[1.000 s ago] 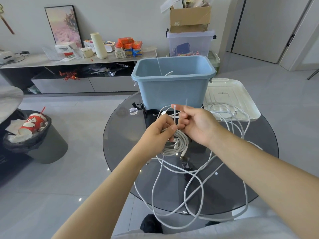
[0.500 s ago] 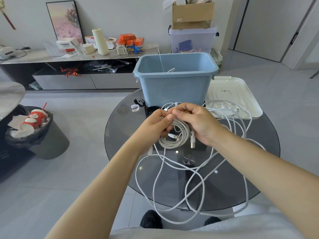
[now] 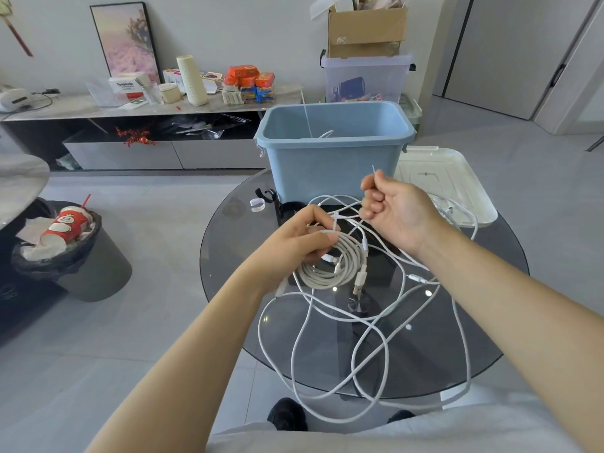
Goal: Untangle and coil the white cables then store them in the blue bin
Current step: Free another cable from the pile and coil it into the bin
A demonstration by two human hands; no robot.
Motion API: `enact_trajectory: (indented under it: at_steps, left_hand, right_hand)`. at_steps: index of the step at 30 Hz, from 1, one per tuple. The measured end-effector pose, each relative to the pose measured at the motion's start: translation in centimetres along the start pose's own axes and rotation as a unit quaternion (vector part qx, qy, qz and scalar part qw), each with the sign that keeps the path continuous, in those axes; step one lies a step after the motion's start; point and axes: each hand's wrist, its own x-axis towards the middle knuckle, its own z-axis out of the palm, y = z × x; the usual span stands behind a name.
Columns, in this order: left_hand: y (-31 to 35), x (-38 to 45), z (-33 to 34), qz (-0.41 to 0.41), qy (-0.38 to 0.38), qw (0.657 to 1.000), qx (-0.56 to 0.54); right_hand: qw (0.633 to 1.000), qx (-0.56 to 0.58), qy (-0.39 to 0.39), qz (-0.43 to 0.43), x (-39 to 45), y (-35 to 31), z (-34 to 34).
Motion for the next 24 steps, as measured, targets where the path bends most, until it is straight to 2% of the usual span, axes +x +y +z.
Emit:
enact_trajectory:
  at_steps: [3,6,10,13,16,20,24]
  left_hand:
    - [0.2,0.2,0.5,-0.002,0.009,1.000,-0.015]
    - [0.3,0.1,0.4,-0.004,0.040,0.999,0.007]
    - [0.5,0.2,0.4,-0.011,0.055,0.997,0.050]
    - [0.3,0.2,0.6,-0.011,0.044,0.996,0.076]
    - [0.0,0.1,0.6,-0.014,0.051,0.994,0.098]
    - [0.2,0.2,0.1,-0.005,0.081,0.994,0.068]
    - [0.5,0.2,0.0,-0.004,0.062,0.994,0.092]
  right_hand:
    - [0.999,-0.035,-0.010,-0.007,-0.2,0.0,-0.1]
    - [0.989,-0.136,-0.045,-0.022,-0.8,0.8,-0.1]
    - [0.951,-0.295,-0.080,-0.041,-1.3,1.2,0.3]
    - [0.929,-0.347,-0.104,-0.070,-1.6,1.3,0.3]
    - [0.924,-0.361,-0.095,-0.089,-1.7,0.9,0.3]
    - [0.935,-0.332,-0.094,-0.084,-1.6,1.2,0.2]
    - [0.949,-0.294,-0.063,-0.091,-1.3,1.6,0.1]
